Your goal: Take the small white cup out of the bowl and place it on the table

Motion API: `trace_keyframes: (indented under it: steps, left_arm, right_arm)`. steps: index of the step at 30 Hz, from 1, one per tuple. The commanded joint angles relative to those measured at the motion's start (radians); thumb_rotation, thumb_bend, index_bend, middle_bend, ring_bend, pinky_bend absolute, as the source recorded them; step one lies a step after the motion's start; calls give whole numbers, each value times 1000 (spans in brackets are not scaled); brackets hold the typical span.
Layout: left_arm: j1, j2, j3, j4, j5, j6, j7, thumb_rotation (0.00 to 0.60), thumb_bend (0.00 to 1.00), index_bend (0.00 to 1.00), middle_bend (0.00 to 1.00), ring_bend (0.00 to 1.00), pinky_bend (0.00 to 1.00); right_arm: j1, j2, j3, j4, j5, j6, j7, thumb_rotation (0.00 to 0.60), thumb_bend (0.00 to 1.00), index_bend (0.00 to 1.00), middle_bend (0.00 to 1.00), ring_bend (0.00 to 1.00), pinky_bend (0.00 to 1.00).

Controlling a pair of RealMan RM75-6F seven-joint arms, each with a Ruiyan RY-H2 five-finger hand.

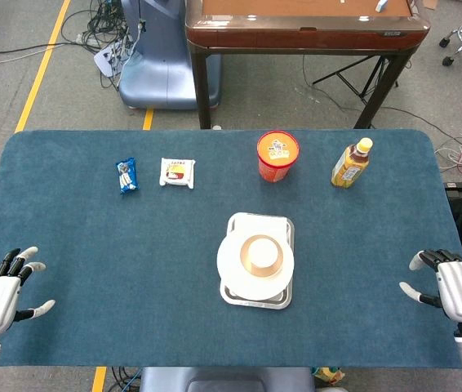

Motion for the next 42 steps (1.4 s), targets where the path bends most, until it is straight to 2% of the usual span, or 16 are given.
trace_keyframes:
  steps: [1, 5, 11, 14, 19, 22, 27, 30, 36, 42]
  left_arm:
    - [-2, -3, -2, 1, 0, 1, 1, 600, 32, 360, 190, 111, 388]
    - [-3, -5, 3, 4, 4, -3, 0, 600, 32, 361, 192, 112, 403]
    - [3, 7, -4, -1, -3, 10, -26, 600, 32, 361, 192, 113, 410]
    - [6, 15, -6, -7, -3, 17, -33, 600, 32, 361, 192, 114, 411]
    - [10, 18, -6, -7, -3, 24, -35, 600, 32, 362, 194, 114, 412]
    - [13, 20, -8, -6, -9, 27, -35, 600, 32, 362, 194, 114, 413]
    - [21, 29, -7, -14, -10, 37, -41, 600, 32, 362, 203, 140, 425]
    - [25, 32, -8, -15, -12, 43, -43, 600, 32, 362, 206, 142, 427]
    - [31, 44, -7, -24, -9, 51, -55, 600, 32, 362, 207, 142, 427]
    - [36, 51, -7, -29, -9, 58, -62, 600, 32, 362, 209, 143, 427]
  right_arm:
    - [-2, 9, -10, -8, -2, -9, -26, 600, 0, 566, 536, 461, 535]
    - [1, 23, -11, -32, 7, -28, -8, 600, 0, 567, 533, 459, 533]
    - [12, 29, -16, -49, -11, -41, -35, 600, 0, 567, 498, 410, 409]
    - [38, 60, -17, -89, -17, -83, -55, 600, 0, 567, 418, 322, 367]
    - [112, 118, 14, -177, 12, -187, -111, 600, 11, 566, 272, 186, 297]
    - [164, 130, 39, -207, 38, -251, -149, 600, 93, 567, 222, 134, 251]
    - [254, 133, 69, -244, 103, -364, -310, 600, 232, 567, 146, 27, 114]
    - [304, 122, 87, -263, 148, -425, -355, 600, 306, 566, 124, 5, 96]
    - [401, 69, 113, -274, 227, -504, -471, 600, 367, 566, 95, 0, 81]
    - [468, 9, 117, -277, 271, -540, -550, 600, 371, 567, 75, 0, 77]
